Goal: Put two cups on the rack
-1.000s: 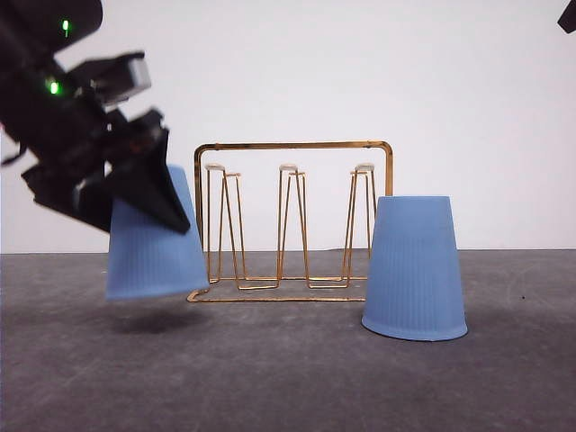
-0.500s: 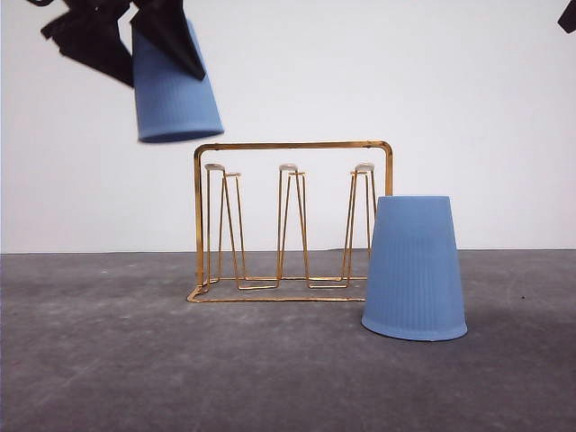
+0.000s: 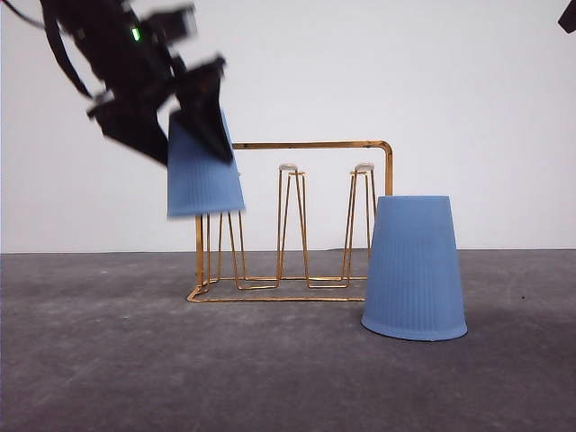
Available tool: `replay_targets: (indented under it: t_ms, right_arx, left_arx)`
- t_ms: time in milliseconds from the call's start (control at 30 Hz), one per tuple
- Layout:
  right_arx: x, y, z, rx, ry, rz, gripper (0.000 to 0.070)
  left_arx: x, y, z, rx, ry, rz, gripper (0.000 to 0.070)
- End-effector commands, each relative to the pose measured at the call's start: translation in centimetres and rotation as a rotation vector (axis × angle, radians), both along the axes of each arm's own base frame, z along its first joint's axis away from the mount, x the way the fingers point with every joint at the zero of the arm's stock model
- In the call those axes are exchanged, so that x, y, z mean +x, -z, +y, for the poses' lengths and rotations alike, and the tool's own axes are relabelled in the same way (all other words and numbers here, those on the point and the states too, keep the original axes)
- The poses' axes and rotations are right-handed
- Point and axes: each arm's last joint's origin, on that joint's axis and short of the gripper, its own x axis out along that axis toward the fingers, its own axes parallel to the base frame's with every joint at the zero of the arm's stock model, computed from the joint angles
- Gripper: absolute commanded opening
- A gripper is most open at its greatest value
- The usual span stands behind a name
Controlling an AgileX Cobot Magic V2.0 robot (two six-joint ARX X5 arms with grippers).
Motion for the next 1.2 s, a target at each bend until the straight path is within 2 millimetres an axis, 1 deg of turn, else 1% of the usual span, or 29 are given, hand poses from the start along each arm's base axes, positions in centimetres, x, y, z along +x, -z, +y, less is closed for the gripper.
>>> replay_targets:
  t_ms: [0, 33, 100, 133, 167, 267, 433, 533, 633, 700, 767, 833, 1000, 1067, 1167]
  right_arx:
    - [0.0, -0.5, 0.1, 0.001, -0.006, -0.023, 0.0503]
    - [0.0, -0.5, 0.1, 0.001, -0.006, -0.023, 0.0503]
    - [0.0, -0.5, 0.1, 0.001, -0.006, -0.023, 0.0503]
    - [0.0, -0.5, 0.1, 0.001, -0.006, -0.023, 0.0503]
    - [0.0, -0.5, 0.1, 0.001, -0.006, -0.023, 0.0503]
    - [0.0, -0.5, 0.1, 0.001, -0.006, -0.023, 0.0503]
    - [0.0, -0.5, 0.1, 0.018, 0.003, -0.012, 0.0503]
    - [0.0, -0.5, 0.1, 0.022, 0.005, -0.007, 0.0504]
    - [0.3, -0.3, 0.2, 0.04, 0.002, 0.02, 0.0504]
    - [0.7, -0.1, 0.4, 0.063, -0.018, 0.052, 0.0504]
    - [1.2, 0.1, 0.7, 0.073, -0.049, 0.083, 0.0504]
    - [1.8, 0.4, 1.2, 0.07, -0.074, 0.107, 0.0504]
    - [4.3, 1.4, 2.9, 0.072, -0.124, 0.159, 0.0511]
    - [5.4, 2.0, 3.7, 0.074, -0.138, 0.183, 0.0539]
    - [7.2, 3.1, 4.8, 0.052, -0.14, 0.204, 0.0609]
  left_arx:
    - [0.7, 0.7, -0.5, 0.003, -0.001, 0.017, 0.0361]
    - [0.8, 1.2, -0.6, 0.009, -0.001, 0.032, 0.0421]
    - [1.0, 1.9, -0.8, 0.015, -0.001, 0.054, 0.0593]
    - [1.0, 2.0, -0.9, 0.017, 0.0, 0.061, 0.0655]
    - [0.9, 2.0, -1.0, 0.019, 0.003, 0.066, 0.0679]
    - [0.5, 1.1, -0.9, 0.027, 0.006, 0.092, 0.0662]
    - [-0.9, -2.4, -0.2, 0.035, 0.018, 0.165, 0.0511]
    - [-2.4, -4.4, 0.8, 0.02, -0.008, 0.208, 0.0503]
    - [-4.3, -5.6, 2.0, 0.014, -0.057, 0.269, 0.0503]
    - [-5.5, -6.0, 2.7, 0.013, -0.066, 0.274, 0.0503]
    - [-6.8, -6.0, 3.4, 0.003, -0.069, 0.256, 0.0503]
    - [-8.2, -5.5, 4.1, -0.019, -0.085, 0.242, 0.0503]
    - [-11.8, -3.2, 5.6, -0.087, -0.136, 0.222, 0.0504]
    - [-13.0, -2.2, 6.2, -0.104, -0.159, 0.236, 0.0505]
    - [-14.3, -1.3, 6.7, -0.106, -0.18, 0.271, 0.0505]
